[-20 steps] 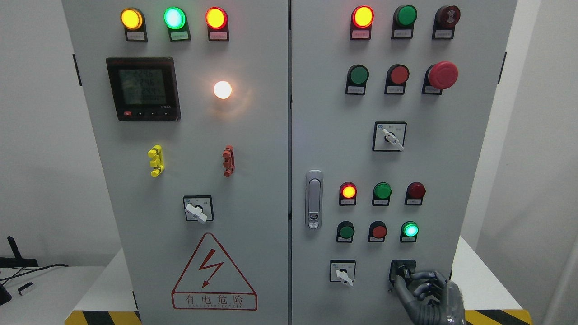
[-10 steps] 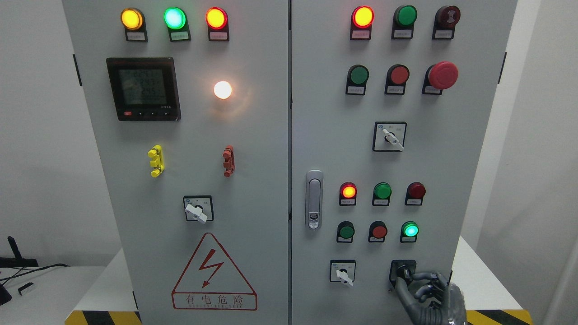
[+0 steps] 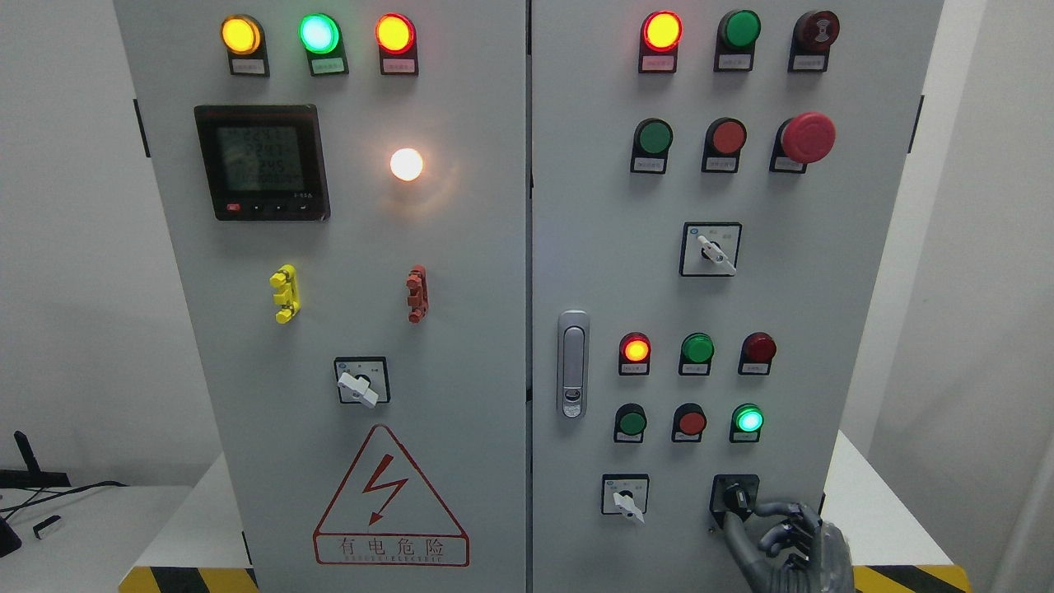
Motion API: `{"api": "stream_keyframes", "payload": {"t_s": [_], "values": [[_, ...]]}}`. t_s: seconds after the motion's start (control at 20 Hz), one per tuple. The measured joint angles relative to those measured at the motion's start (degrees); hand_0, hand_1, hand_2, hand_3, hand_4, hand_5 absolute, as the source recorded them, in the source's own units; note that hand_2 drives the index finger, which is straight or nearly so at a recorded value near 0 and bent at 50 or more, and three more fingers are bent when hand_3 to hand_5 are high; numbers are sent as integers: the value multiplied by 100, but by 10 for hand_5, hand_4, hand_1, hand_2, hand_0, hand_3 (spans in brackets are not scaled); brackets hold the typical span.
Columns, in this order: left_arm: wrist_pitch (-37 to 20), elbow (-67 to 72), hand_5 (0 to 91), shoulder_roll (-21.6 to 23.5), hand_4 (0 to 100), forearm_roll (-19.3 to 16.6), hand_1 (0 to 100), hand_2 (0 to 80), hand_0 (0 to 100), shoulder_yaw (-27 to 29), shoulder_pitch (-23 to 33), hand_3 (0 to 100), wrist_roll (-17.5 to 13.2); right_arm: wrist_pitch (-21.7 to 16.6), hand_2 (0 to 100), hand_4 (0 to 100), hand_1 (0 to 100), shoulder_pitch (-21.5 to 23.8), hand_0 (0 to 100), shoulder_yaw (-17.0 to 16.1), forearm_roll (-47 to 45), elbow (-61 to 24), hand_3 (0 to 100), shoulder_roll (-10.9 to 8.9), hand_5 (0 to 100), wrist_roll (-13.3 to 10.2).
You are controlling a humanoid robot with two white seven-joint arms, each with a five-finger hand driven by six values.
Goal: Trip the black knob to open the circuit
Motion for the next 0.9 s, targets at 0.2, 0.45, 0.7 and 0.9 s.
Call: {"api": "stream_keyframes", "payload": {"t_s": [0.2, 0.45, 0.7, 0.9], "values": [[0, 0, 0, 0, 0, 0, 389, 0, 120, 0, 0, 0, 0, -432, 468, 785, 765, 242, 193, -21, -7, -55, 766, -52, 894, -15], [0, 0, 0, 0, 0, 0, 389, 0, 120, 0, 0, 0, 0, -1186, 418, 685, 673, 673, 180, -54, -42, -142, 733, -114, 730, -45], [0, 0, 0, 0, 0, 0, 389, 0, 120, 0, 0, 0, 0, -1887, 337, 464, 465, 1147, 208, -73, -249, -305, 505, -157, 462, 352], [0, 1, 0, 0, 0, 0, 389, 0, 120, 0, 0, 0, 0, -2176, 138, 261, 355, 1580, 232, -65, -515, -485, 302, -183, 270, 641]]}}
